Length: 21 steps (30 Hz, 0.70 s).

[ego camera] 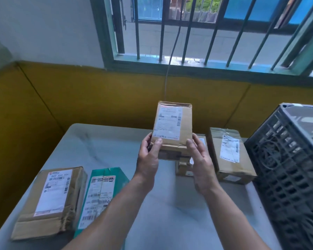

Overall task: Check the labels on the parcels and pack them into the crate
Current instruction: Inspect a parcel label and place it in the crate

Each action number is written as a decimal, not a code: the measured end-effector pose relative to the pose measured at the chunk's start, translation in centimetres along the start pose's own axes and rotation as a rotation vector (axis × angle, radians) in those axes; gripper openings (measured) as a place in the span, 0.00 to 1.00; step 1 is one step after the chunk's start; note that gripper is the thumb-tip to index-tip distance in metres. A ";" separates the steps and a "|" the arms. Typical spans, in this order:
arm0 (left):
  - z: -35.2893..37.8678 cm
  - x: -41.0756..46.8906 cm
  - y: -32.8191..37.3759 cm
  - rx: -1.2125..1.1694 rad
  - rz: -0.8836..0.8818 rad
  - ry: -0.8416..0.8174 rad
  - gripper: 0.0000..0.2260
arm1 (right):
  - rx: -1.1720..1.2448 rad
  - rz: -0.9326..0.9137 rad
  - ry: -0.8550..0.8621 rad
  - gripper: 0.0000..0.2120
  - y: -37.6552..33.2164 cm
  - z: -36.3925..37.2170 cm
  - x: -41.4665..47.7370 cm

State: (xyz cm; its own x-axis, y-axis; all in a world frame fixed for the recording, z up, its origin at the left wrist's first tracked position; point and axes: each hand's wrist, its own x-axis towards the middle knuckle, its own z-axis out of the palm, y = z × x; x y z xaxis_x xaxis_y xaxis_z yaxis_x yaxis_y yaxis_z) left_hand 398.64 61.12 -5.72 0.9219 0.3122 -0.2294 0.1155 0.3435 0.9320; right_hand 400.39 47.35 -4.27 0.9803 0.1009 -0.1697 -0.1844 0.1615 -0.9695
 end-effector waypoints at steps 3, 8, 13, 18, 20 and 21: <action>1.5 -1.5 0.1 -0.004 0.023 -0.058 0.16 | 0.016 -0.031 -0.059 0.31 -0.7 -1.6 -0.3; 2.5 -2.4 0.3 0.007 0.025 -0.135 0.17 | 0.074 -0.083 -0.027 0.33 -1.0 -3.8 -0.8; 3.6 -2.9 0.4 0.042 0.039 -0.198 0.25 | 0.124 -0.111 -0.036 0.31 -0.7 -5.4 -1.6; 4.1 -3.3 0.0 0.014 0.039 -0.240 0.28 | 0.109 -0.078 -0.050 0.35 -1.3 -6.7 -1.5; 4.3 -3.4 0.0 0.018 0.028 -0.252 0.30 | 0.117 -0.065 -0.047 0.36 -1.8 -7.2 -1.2; 4.3 -3.5 0.1 0.027 0.025 -0.260 0.30 | 0.130 -0.064 -0.052 0.37 -1.9 -7.3 -1.1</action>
State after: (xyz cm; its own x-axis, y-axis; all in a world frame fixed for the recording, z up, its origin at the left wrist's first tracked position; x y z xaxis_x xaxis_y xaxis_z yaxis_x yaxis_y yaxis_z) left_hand 397.06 56.25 -3.59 0.9883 0.0812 -0.1293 0.0977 0.3140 0.9444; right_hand 400.18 39.79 -3.53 0.9860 0.1366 -0.0960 -0.1330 0.2942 -0.9465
